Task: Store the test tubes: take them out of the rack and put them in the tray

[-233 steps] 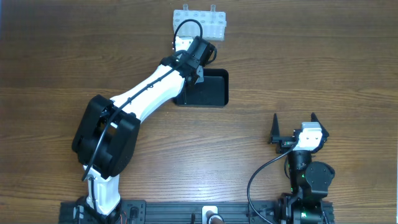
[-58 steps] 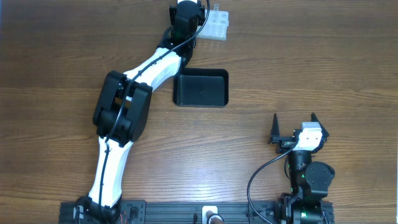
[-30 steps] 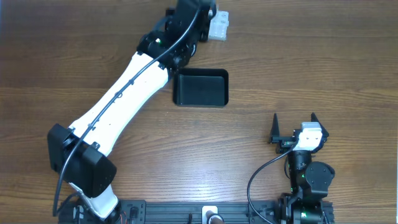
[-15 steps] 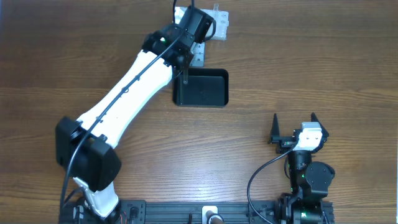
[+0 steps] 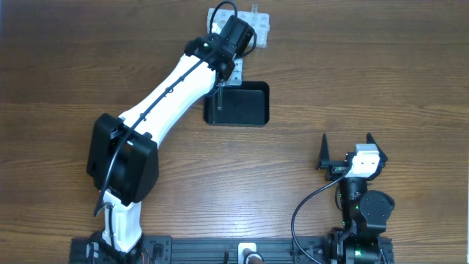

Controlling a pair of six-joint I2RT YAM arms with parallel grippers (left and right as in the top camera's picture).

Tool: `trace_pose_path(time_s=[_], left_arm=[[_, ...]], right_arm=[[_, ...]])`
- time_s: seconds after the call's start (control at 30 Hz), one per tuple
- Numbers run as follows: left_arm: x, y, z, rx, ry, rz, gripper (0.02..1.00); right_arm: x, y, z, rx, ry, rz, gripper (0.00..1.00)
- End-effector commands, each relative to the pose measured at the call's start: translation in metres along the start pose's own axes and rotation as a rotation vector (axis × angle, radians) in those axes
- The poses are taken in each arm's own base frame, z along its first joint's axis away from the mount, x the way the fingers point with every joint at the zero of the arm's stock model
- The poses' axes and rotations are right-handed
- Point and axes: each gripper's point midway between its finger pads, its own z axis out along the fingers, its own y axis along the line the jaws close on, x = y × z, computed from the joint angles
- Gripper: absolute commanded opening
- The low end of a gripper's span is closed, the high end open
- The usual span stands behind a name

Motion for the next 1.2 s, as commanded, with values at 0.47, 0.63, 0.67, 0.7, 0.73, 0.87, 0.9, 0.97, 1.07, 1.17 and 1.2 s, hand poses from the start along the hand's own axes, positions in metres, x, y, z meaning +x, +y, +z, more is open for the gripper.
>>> trace_pose_path(time_s=[0.47,0.63,0.67,0.7,0.73,0.87,0.9,0.97,1.07,1.17,1.2], left_arm=[[0.016,-0.007,0.030,0.030,0.083,-0.044,0.034],[0.018,-0.003,0.038,0.018,0.098,-0.049,0.036],[0.019,-0.002,0.040,0.015,0.103,-0.049,0.036],[0.020,-0.001,0.042,0.012,0.107,-0.049,0.036],[0.021,0.000,0.045,0.008,0.113,-0.050,0.038],[0.024,0.001,0.051,0.001,0.126,-0.049,0.038],[0.025,0.001,0.051,0.003,0.128,-0.049,0.036],[0.026,0.000,0.052,0.009,0.134,-0.049,0.038],[0.029,-0.001,0.054,0.010,0.146,-0.048,0.036],[0.032,0.000,0.058,0.005,0.156,-0.046,0.038],[0.033,0.000,0.059,0.003,0.159,-0.045,0.038]], right_arm=[[0.001,0.001,0.000,-0.009,-0.002,0.010,0.993],[0.001,0.001,0.000,-0.009,-0.002,0.010,0.991],[0.001,0.001,0.000,-0.009,-0.002,0.010,0.991],[0.001,0.001,0.000,-0.009,-0.002,0.010,0.991],[0.001,0.001,0.000,-0.009,-0.002,0.010,0.991],[0.001,0.001,0.000,-0.009,-0.002,0.010,0.993],[0.001,0.001,0.000,-0.009,-0.002,0.010,0.993],[0.001,0.001,0.000,-0.009,-0.002,0.010,0.993],[0.001,0.001,0.000,-0.009,-0.002,0.010,0.991],[0.001,0.001,0.000,-0.009,-0.002,0.009,0.991],[0.001,0.001,0.000,-0.009,-0.002,0.010,0.991]])
